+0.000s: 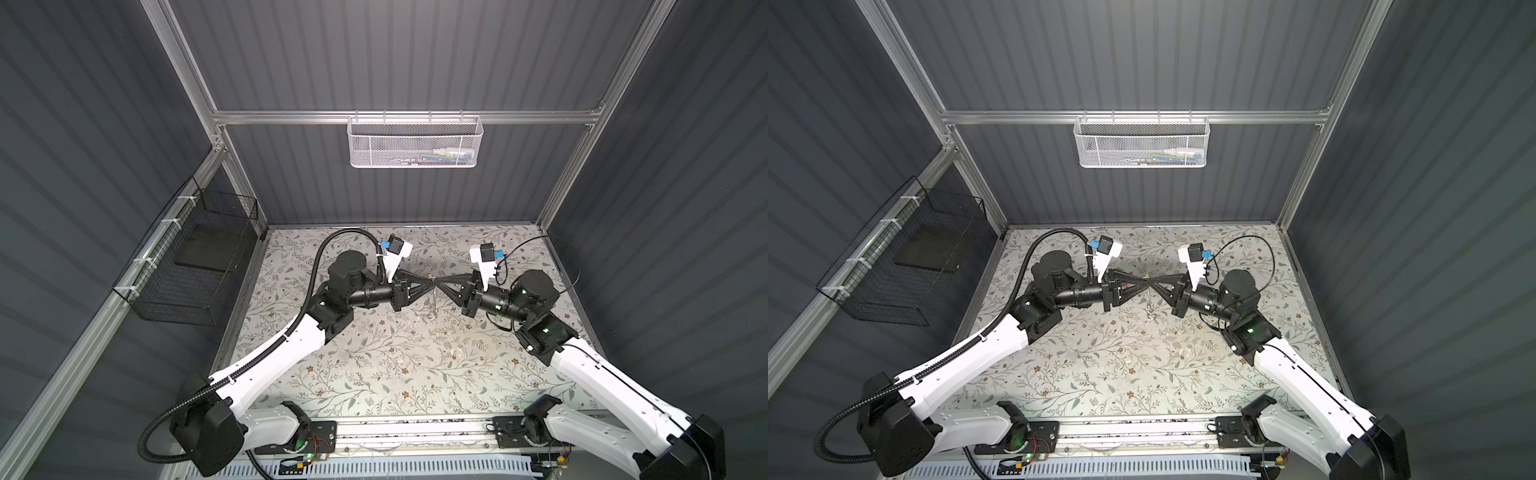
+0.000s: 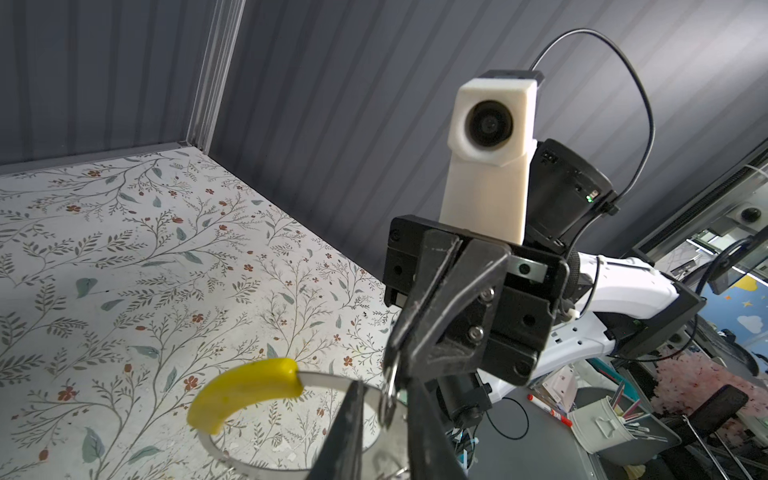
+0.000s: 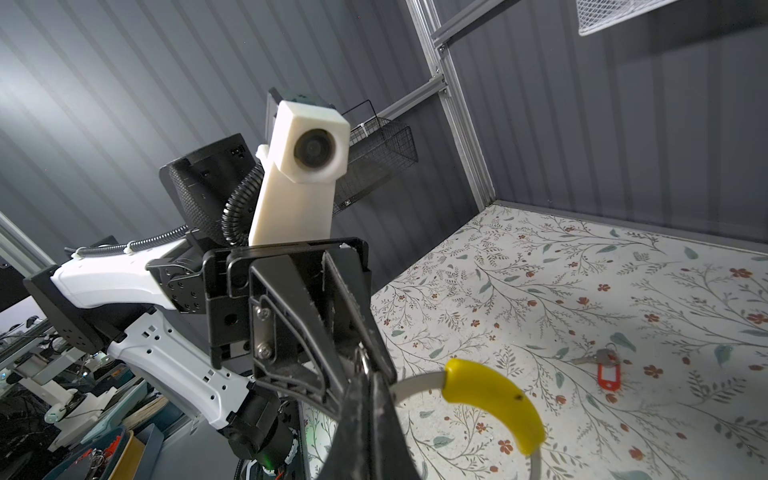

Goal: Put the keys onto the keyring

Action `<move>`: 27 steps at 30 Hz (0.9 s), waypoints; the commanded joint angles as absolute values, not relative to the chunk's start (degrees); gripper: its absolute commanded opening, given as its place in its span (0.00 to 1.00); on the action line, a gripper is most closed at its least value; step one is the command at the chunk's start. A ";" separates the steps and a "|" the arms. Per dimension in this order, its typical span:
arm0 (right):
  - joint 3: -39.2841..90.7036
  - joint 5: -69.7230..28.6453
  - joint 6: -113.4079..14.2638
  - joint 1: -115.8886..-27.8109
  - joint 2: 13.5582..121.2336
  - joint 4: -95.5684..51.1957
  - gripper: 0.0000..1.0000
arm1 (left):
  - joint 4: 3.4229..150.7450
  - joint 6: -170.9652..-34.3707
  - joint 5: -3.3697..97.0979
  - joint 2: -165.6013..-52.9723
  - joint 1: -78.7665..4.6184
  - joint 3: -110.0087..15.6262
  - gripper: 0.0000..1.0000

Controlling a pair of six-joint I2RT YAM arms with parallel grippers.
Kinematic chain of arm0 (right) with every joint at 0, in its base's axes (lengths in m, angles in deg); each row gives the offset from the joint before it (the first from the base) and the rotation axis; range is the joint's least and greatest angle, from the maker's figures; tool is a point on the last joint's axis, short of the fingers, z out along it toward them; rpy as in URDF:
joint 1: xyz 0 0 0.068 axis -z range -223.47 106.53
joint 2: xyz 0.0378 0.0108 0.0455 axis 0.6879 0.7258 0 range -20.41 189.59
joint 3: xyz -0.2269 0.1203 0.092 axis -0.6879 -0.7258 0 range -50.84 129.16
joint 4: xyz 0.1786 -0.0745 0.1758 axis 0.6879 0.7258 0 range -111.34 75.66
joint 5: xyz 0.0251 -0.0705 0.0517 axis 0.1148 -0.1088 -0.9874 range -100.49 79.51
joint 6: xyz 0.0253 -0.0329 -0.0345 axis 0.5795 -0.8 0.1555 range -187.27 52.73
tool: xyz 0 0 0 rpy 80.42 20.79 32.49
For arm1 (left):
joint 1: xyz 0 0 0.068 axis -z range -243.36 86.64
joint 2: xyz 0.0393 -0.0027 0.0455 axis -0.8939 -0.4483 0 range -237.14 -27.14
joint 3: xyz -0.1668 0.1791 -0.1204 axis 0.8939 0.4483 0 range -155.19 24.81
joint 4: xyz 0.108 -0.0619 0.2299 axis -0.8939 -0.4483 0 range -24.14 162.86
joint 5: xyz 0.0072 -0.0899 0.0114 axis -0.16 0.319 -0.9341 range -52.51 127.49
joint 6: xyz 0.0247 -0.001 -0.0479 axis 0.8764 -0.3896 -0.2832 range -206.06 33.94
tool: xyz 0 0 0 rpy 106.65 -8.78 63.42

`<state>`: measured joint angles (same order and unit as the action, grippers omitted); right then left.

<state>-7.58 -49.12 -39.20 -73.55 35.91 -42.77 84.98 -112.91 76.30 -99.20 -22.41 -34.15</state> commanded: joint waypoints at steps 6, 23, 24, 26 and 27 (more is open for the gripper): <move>-8.04 -50.56 -39.15 -73.61 35.06 -45.33 0.00 | 85.58 -113.35 77.92 -98.78 -22.14 -36.01 0.13; -8.26 -50.63 -39.14 -73.35 35.01 -45.32 0.00 | 83.19 -111.59 77.05 -97.22 -22.17 -36.27 0.07; -8.27 -50.70 -39.05 -73.41 35.11 -45.39 0.00 | 83.10 -111.55 77.09 -97.20 -22.16 -36.34 0.06; -8.24 -50.82 -38.98 -73.39 35.22 -45.39 0.00 | 83.21 -111.55 77.06 -97.20 -22.14 -36.36 0.05; -8.26 -51.00 -38.97 -73.37 35.31 -45.49 0.00 | 83.31 -111.62 77.20 -97.35 -22.14 -36.58 0.03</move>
